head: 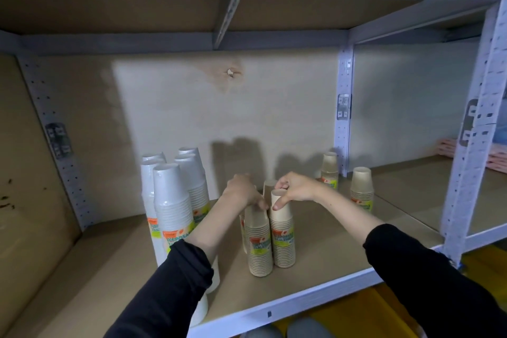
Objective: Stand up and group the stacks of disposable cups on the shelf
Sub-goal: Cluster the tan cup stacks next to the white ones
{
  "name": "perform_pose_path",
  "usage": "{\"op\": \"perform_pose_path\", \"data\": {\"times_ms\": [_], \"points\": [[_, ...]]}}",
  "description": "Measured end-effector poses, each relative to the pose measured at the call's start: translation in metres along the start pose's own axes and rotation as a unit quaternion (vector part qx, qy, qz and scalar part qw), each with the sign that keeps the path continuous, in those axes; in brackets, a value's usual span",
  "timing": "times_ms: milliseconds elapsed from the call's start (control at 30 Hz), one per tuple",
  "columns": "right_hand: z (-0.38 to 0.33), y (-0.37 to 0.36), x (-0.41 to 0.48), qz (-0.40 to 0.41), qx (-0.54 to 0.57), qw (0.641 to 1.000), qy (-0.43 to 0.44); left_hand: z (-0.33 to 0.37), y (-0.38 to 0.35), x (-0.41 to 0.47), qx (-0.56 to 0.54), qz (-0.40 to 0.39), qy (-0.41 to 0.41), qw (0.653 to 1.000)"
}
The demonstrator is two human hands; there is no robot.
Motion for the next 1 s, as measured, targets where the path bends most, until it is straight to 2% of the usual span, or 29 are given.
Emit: {"op": "perform_pose_path", "data": {"times_ms": [267, 633, 1000], "points": [[0.0021, 0.0038, -0.0031, -0.008, 0.001, 1.0, -0.002, 0.002, 0.0032, -0.0015, 0.054, -0.048, -0.013, 0.997], [-0.005, 0.006, -0.0037, -0.015, -0.01, 1.0, 0.004, 0.004, 0.0066, -0.006, 0.11, -0.032, -0.035, 0.993], [0.0003, 0.0016, -0.0003, -0.005, 0.002, 1.0, 0.005, 0.0026, 0.005, -0.0048, 0.115, -0.036, -0.035, 0.992]]}}
Point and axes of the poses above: each hand's wrist, its own x-axis towards the middle knuckle, its own y-axis out of the back of the hand, z = x × y, the point moved 1 cm from there along x, towards the middle knuckle, and after that the axes turned 4 degrees about -x, right-handed, at the moved point
